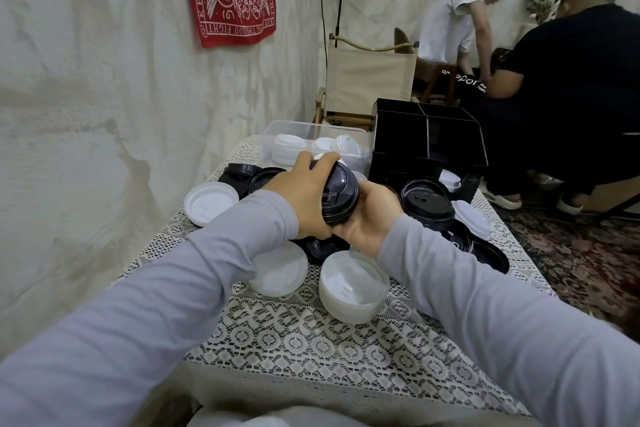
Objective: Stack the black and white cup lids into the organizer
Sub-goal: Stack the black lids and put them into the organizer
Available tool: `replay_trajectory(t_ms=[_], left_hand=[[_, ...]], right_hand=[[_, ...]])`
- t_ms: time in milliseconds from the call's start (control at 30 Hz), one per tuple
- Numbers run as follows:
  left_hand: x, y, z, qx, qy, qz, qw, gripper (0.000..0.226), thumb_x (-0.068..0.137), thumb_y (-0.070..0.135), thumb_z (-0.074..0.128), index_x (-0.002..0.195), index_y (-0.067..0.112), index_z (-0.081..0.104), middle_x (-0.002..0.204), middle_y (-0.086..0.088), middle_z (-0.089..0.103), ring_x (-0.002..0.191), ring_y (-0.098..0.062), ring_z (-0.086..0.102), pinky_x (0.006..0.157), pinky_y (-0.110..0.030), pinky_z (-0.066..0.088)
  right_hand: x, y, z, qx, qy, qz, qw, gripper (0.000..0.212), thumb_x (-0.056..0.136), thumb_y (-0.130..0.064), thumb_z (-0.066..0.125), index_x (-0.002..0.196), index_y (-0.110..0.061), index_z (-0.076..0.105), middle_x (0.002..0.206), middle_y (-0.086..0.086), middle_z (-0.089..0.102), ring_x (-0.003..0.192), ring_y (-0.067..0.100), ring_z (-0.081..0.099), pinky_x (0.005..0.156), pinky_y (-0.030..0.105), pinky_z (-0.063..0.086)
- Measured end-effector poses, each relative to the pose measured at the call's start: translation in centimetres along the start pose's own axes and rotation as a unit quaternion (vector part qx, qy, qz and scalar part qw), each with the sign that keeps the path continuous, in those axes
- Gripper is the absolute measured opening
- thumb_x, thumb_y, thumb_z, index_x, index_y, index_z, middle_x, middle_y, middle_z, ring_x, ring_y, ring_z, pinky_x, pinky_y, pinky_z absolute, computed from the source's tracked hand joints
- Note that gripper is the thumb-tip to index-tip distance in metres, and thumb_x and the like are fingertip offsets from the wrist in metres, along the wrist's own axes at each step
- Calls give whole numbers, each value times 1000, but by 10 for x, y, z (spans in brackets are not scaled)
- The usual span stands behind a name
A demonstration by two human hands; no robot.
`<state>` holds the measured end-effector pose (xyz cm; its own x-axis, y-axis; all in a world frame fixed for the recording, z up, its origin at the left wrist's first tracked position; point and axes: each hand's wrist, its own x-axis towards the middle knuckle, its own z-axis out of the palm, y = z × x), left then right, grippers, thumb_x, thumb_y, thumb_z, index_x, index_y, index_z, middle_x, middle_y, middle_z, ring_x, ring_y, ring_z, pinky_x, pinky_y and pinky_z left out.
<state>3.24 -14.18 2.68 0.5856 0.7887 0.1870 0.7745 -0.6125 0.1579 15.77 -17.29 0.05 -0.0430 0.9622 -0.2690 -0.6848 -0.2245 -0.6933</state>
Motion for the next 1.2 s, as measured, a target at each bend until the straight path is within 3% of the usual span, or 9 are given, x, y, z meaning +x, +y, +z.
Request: replay_trajectory(t_ms=[233,400,467,533,633,733,933,1100,1200], left_hand=[[-1,-3,2,-18,-2,-3,1000,105,58,24,81,142,27,17,126,-4,30,90,-31,56,75,-33,47],[-1,-12,4,-24,15,-23,999,107,58,31,81,143,29,15,128,-5,31,91,-33,57,78,-39,50],[-1,-14,4,-20,11,-28,999,108,58,32,81,143,30,14,127,-5,31,91,-32,57,78,-40,51],[-2,-15,5,-11,4,-29,1000,107,59,33,80,143,30,14,127,-5,31,89,-32,58,78,-41,52],[-3,-17,9,2,-4,-33,999,106,59,34,79,142,30,13,128,-5,31,88,-31,57,77,-41,52],[-3,-18,13,3,-8,-36,999,105,60,36,78,142,32,12,128,-4,30,89,-31,56,77,-42,52],[-1,-15,17,8,-20,-33,999,104,63,37,78,143,30,11,130,-4,29,86,-27,50,77,-38,51],[-1,-11,18,15,-29,-35,999,101,64,36,77,142,29,12,132,-4,28,92,-31,55,77,-38,51],[-1,-11,18,15,-29,-34,999,100,63,36,77,140,29,14,130,-4,28,89,-31,55,77,-40,53]], right_hand=[[1,-3,-3,-65,34,-7,997,37,97,-18,34,117,-3,60,116,18,64,102,31,62,77,42,52],[12,-27,1,-234,146,-111,955,22,98,-14,36,95,-4,55,73,10,56,59,18,57,60,28,47],[26,-49,-6,-378,188,-199,884,21,93,-6,43,104,-2,60,75,7,58,63,20,59,62,29,46],[32,-68,-18,-537,194,-247,783,26,89,-5,47,108,-9,65,89,6,64,83,23,62,74,30,47],[29,-78,-29,-734,166,-213,623,31,90,-12,50,118,-17,63,112,3,63,101,21,59,83,22,42],[30,-71,-40,-848,111,-142,498,48,86,-23,60,133,-21,51,133,5,53,119,26,51,99,32,43],[38,-55,-45,-928,76,-82,356,73,78,-35,64,144,-27,34,147,1,36,133,26,36,109,42,31],[45,-53,-37,-943,87,-43,319,73,79,-33,62,144,-29,30,148,1,32,135,25,31,109,47,28],[46,-53,-37,-937,97,-28,334,71,80,-33,62,144,-31,30,145,4,35,133,29,34,107,47,30]])
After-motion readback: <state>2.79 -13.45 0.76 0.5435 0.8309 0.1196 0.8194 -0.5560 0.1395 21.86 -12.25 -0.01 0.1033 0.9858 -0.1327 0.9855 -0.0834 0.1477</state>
